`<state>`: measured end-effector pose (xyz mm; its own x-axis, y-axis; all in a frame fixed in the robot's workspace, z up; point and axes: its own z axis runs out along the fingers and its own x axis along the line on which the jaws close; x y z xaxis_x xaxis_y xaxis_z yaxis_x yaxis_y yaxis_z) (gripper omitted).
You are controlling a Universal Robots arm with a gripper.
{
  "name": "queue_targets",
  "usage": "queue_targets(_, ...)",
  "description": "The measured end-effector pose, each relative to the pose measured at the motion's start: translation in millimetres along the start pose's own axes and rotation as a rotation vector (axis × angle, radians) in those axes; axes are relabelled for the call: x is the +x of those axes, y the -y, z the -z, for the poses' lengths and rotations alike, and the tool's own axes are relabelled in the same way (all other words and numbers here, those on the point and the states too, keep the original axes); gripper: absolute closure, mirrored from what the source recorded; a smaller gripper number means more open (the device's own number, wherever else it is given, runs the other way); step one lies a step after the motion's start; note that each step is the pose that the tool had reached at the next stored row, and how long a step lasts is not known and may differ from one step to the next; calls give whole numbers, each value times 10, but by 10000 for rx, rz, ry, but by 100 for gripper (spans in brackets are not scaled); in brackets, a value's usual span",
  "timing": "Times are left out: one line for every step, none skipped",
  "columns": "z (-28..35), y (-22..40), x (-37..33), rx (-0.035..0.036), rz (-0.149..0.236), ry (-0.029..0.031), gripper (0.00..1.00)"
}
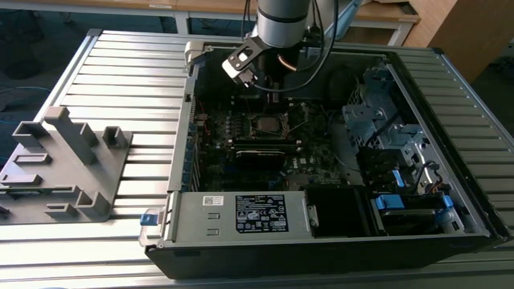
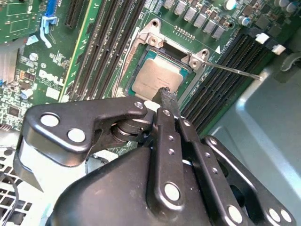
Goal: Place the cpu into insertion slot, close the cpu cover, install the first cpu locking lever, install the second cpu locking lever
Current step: 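Place the cpu into insertion slot, then close the cpu cover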
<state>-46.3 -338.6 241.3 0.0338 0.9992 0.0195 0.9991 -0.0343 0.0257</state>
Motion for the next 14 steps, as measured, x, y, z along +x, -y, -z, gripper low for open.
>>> queue_targets(19,0,0,-1,0,0,89)
queue_targets(39,-1,1,-2,0,0,89)
queue_targets(59,-2,1,-5,0,0,89)
queue_targets(79,-2,2,-7,0,0,89)
queue_targets(100,-3,2,-9,0,0,89)
queue_targets(116,-3,2,-11,0,0,89)
queue_targets(125,-3,3,-12,0,0,89)
queue_targets(126,-3,3,-12,0,-1,89)
queue_targets(126,-3,3,-13,0,-3,89)
queue_targets(126,-3,3,-14,0,-4,89)
queue_targets(127,-3,3,-13,0,-3,89)
queue_targets(128,-3,3,-12,0,0,89)
queue_targets(128,-3,3,-12,0,-1,89)
queue_targets(128,-5,3,-12,-1,-1,89)
